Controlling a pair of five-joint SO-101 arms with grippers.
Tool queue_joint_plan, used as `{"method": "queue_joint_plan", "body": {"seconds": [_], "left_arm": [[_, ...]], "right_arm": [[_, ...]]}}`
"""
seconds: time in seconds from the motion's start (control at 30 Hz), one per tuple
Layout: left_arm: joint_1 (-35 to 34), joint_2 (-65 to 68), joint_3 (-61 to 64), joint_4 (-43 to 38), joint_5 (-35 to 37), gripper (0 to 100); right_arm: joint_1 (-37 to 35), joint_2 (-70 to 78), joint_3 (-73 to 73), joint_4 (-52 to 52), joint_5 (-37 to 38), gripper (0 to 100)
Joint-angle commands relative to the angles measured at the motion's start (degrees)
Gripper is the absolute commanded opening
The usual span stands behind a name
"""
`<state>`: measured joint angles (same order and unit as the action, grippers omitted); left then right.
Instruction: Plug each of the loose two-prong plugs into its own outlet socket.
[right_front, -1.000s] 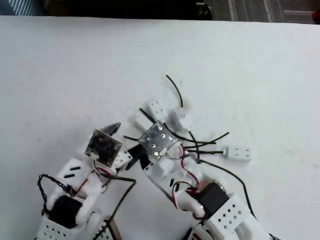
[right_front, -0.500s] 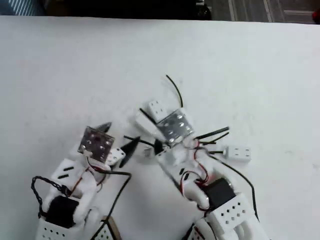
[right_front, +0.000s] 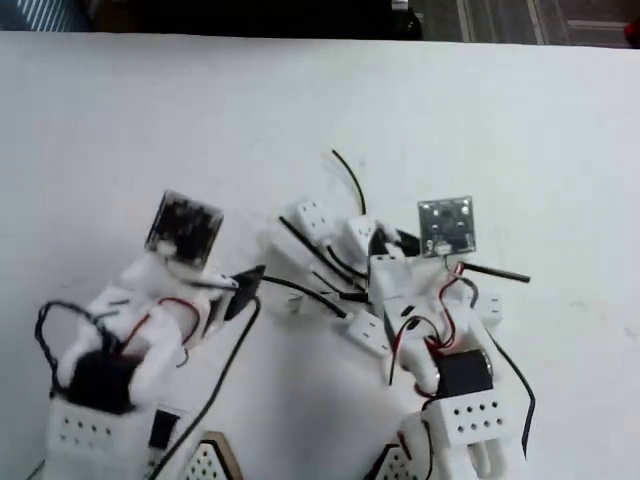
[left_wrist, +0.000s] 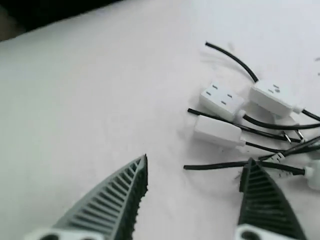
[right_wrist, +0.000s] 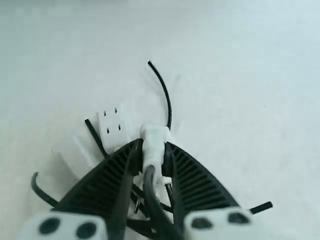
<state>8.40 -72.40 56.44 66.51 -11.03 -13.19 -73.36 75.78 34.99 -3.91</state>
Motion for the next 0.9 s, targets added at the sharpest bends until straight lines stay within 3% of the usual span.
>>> {"method": "queue_joint_plan", "body": {"seconds": [0.0,0.17,0.43,0.87], "left_arm": [[2.8,18.0,-12.0,3.1,4.2,36],[4.0,32.1,-18.6,3.4,13.2,46],[4.1,51.5,-28.8,2.8,22.8,46],[6.9,78.9,-41.2,0.0,26.4,46]], "right_arm": [[2.9,-0.4,-0.4,-2.5,-1.8,1.7],[3.5,-0.4,-0.4,-2.5,-1.9,1.7],[3.5,-0.4,-0.4,-2.5,-1.9,1.7],[3.3,-0.4,-0.3,-2.5,-1.9,1.7]]}}
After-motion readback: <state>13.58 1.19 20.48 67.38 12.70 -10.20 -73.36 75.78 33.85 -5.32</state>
